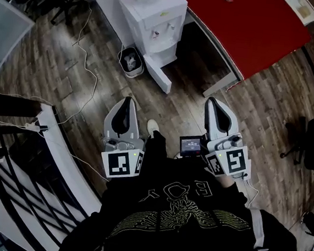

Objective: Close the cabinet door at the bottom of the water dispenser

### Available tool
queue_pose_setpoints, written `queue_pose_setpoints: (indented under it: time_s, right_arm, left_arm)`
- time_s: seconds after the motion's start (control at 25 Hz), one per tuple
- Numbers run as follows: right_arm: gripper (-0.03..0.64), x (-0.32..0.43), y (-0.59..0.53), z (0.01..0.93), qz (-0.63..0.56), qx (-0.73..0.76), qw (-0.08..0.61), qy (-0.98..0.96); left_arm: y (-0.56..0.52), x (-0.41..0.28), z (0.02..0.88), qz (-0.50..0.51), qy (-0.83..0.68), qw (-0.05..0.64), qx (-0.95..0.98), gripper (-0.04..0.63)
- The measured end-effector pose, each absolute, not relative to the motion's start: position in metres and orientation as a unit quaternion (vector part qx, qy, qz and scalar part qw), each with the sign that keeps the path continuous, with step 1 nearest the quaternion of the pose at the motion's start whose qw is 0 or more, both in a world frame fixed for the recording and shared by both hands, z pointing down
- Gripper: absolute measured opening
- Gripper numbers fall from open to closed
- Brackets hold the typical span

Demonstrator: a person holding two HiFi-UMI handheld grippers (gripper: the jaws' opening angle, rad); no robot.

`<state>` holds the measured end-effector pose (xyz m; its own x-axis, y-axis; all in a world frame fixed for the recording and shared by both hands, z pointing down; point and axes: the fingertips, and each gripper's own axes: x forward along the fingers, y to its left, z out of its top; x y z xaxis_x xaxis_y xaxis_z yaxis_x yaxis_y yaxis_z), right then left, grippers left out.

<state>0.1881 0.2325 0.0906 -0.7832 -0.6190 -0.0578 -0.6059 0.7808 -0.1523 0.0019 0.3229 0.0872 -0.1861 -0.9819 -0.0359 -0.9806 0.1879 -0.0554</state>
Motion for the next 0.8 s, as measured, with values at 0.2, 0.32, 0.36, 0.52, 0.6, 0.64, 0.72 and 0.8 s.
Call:
queue_pose_setpoints:
  time_s: [0.2, 0.32, 0.36, 0.52, 0.6, 0.64, 0.72, 0.8]
  right_arm:
    - [-0.002, 0.132, 0.183, 0.084, -0.030, -0.357, 0.031, 0.933]
    - [-0.002, 0.098, 0.163, 0.089, -0.028, -0.358, 0.027, 0.933]
    - [-0.002, 0.088, 0.157, 0.088, -0.034, -0.351, 0.036, 0.935]
    - [-0.002, 0.056, 0.141, 0.085, -0.049, -0.330, 0.056, 0.941]
    - [-0.002, 0.045, 0.132, 0.093, -0.050, -0.330, 0.042, 0.942]
    - [-0.002, 0.039, 0.127, 0.098, -0.051, -0.329, 0.033, 0.942]
    - [-0.002, 0.031, 0.115, 0.108, -0.055, -0.326, 0.020, 0.944]
    - [-0.002, 0.025, 0.100, 0.116, -0.056, -0.324, 0.014, 0.944]
  left_arm:
    - [0.270, -0.055, 0.083, -0.016, 0.759, 0.047, -0.649, 0.008]
    - [0.245, -0.081, 0.095, -0.030, 0.754, 0.039, -0.655, 0.008]
    - [0.236, -0.090, 0.099, -0.032, 0.753, 0.034, -0.656, 0.008]
    - [0.209, -0.119, 0.104, -0.021, 0.750, 0.031, -0.661, 0.008]
    - [0.196, -0.130, 0.109, -0.019, 0.750, 0.028, -0.661, 0.007]
    - [0.189, -0.135, 0.112, -0.019, 0.751, 0.023, -0.660, 0.008]
    - [0.176, -0.142, 0.118, -0.019, 0.752, 0.014, -0.659, 0.008]
    - [0.161, -0.145, 0.123, -0.022, 0.751, 0.012, -0.659, 0.008]
